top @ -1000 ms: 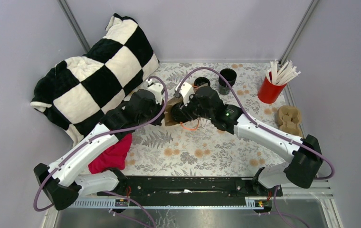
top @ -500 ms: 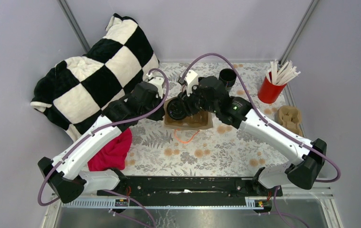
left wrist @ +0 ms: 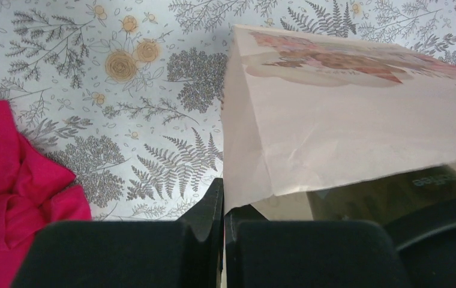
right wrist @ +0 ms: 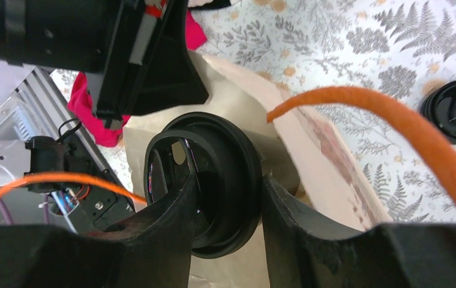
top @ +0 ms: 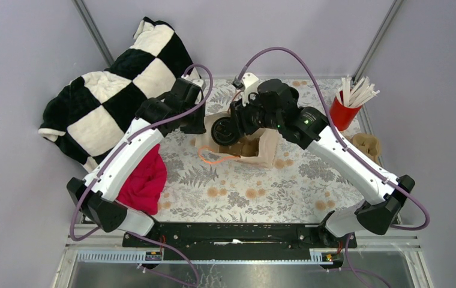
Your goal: Pack the takeout coffee
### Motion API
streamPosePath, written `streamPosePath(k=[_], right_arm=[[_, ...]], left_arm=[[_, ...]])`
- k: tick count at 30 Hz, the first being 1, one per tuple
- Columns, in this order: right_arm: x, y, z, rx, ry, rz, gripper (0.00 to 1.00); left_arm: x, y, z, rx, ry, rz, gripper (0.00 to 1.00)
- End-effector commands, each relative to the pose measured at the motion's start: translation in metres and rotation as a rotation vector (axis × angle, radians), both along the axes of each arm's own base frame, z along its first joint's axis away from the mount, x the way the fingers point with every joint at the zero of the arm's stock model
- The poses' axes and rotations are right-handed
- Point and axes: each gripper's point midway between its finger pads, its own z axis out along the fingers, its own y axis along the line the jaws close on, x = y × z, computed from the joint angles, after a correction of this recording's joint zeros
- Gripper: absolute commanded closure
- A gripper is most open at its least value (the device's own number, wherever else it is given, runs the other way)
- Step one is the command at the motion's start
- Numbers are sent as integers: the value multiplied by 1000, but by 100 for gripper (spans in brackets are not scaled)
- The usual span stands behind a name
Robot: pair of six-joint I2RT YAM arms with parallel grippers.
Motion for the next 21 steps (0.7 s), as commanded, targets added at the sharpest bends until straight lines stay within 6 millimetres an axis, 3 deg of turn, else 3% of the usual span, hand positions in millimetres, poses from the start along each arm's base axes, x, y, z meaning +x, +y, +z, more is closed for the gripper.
streamPosePath(k=[1,5,8,12,17,19,21], right_arm=[[-5,7,11,67,64,40,79],[-10,19,8,86,103,100,78],[-10,23,5,102,153,118,78],[5,15,13,210,227,60,78],[17,19,21,300,302,52,79],[21,18,18,293,315,42,79],[27,15,17,293,319,22,79]], left_arm=[[-4,-3,19,-50,22,-2,100],[-1,-13,30,-75,29,-34,100],[1,-11,26,-56,36,-21,100],[-1,0,14,0,57,10,100],[-2,-4,11,-7,75,-9,100],[-1,-3,14,-9,73,-5,98],[0,0,19,-3,59,13,88]])
